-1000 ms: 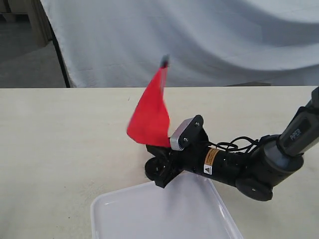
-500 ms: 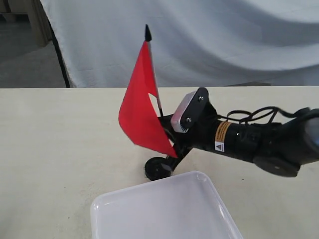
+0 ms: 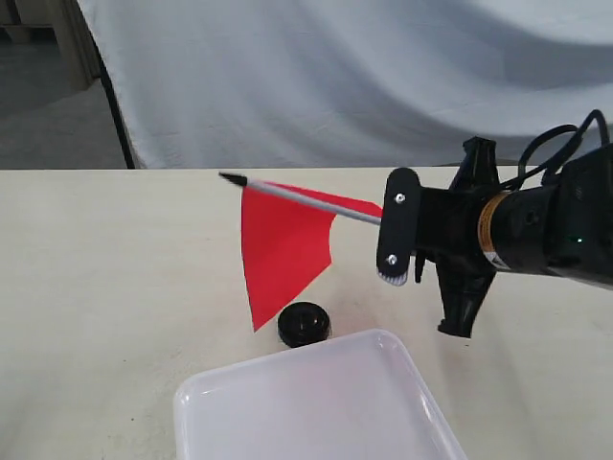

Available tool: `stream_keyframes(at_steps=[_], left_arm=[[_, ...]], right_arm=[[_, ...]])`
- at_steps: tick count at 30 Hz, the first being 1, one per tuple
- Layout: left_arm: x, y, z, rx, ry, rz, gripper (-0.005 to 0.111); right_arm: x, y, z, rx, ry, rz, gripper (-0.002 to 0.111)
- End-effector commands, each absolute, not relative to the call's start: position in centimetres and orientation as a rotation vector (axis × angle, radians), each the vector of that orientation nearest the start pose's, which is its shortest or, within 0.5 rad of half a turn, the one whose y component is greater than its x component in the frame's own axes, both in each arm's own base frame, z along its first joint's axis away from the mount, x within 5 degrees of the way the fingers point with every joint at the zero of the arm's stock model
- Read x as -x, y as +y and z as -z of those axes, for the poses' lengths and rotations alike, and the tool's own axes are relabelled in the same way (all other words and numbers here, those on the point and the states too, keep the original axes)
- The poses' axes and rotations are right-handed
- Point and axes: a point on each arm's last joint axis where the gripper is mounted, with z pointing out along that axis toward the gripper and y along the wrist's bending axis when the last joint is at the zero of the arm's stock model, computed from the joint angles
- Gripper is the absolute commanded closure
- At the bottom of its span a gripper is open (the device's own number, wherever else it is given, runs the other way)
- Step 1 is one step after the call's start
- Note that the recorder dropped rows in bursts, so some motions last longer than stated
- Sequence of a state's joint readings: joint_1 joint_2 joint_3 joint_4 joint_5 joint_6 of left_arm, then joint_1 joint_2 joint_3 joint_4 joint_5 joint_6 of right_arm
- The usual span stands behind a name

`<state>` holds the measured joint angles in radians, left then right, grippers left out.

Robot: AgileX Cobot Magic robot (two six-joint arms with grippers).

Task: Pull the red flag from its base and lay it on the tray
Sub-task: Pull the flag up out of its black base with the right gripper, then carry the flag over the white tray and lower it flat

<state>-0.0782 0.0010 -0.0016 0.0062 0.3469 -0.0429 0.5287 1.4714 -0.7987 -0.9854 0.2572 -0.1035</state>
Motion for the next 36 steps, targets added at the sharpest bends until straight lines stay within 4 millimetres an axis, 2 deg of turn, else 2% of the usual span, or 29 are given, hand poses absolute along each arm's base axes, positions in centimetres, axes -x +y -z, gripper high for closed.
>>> stream_keyframes(at_steps=[1, 9, 12, 14, 18, 22, 32, 36], left_arm=[[-5.3, -0.4, -18.2, -0.041, 1.828, 0.082, 0.107], [-5.3, -0.4, -18.2, -0.041, 1.828, 0.082, 0.107], [-5.3, -0.4, -18.2, -0.041, 1.828, 0.082, 0.107], [-5.3, -0.4, -18.2, -0.041, 1.828, 0.082, 0.107], [-5.3, -0.4, -18.2, -0.041, 1.828, 0.082, 0.107], [-5.3, -0.4, -18.2, -0.041, 1.828, 0.082, 0.107], [-5.3, -0.4, -18.2, -0.041, 1.828, 0.082, 0.107], [-5.3, -0.4, -18.2, -0.041, 1.828, 0.082, 0.107]], right_arm=[[-25.1, 13.9, -23.2, 1.71, 1.686, 0.642, 0.109], [-21.8, 15.1, -25.3, 1.803, 1.607, 0.767, 0.109], [-20.6, 15.2, -25.0, 1.976, 1.572, 0.84, 0.109], [-19.7, 15.6, -24.6, 2.061, 1.565, 0.802, 0.109], [-19.4, 16.1, -24.0, 2.086, 1.593, 0.74, 0.109], [-19.9, 16.6, -22.3, 2.148, 1.614, 0.741, 0.109], [-21.2, 18.9, -14.9, 2.38, 1.631, 0.679, 0.109], [-21.3, 19.2, -13.4, 2.396, 1.652, 0.649, 0.109]])
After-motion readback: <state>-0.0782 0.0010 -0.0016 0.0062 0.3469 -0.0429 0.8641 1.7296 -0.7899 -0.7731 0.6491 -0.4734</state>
